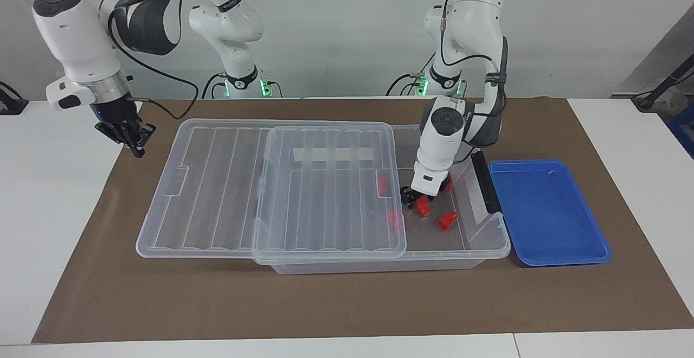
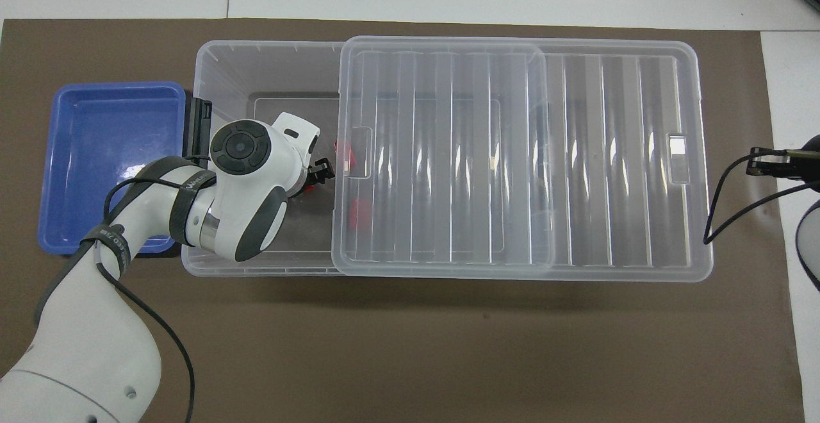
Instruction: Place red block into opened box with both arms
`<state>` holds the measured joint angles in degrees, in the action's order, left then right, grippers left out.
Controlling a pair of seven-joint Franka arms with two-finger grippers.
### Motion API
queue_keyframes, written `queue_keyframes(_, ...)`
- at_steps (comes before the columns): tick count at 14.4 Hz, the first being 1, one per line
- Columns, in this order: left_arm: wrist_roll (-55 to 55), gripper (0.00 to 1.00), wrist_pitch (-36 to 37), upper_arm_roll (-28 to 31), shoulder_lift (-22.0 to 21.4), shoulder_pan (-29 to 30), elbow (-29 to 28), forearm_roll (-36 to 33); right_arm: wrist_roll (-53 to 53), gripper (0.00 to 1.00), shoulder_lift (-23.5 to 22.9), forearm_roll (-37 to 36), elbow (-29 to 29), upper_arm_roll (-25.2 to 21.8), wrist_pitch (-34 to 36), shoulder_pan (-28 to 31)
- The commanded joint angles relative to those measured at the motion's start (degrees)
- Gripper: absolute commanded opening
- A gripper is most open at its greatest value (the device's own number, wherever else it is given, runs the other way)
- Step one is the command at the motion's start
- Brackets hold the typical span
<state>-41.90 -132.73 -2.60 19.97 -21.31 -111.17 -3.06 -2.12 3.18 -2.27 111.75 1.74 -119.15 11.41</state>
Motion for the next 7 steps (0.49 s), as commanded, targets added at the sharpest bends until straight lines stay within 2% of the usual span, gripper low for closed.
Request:
queue_keyframes(1,0.0,1.00,7.5,0.8,-1.7,0.0,4.2,-0.9,1.3,0.00,-1.4,0.9,1.4,0.4,-3.0,0.8)
queue_keyframes(5,1.9,1.00,20.8,0.9,-5.3,3.6,11.9,-0.7,1.9,0.00,-1.7,0.9,2.6,0.5,-3.4,0.4)
queue_keyframes(7,8.7,1.00,27.8,1.0,-7.1,6.5,15.9,-0.3,1.9,0.00,-1.7,1.0,3.5,0.5,-3.6,0.1)
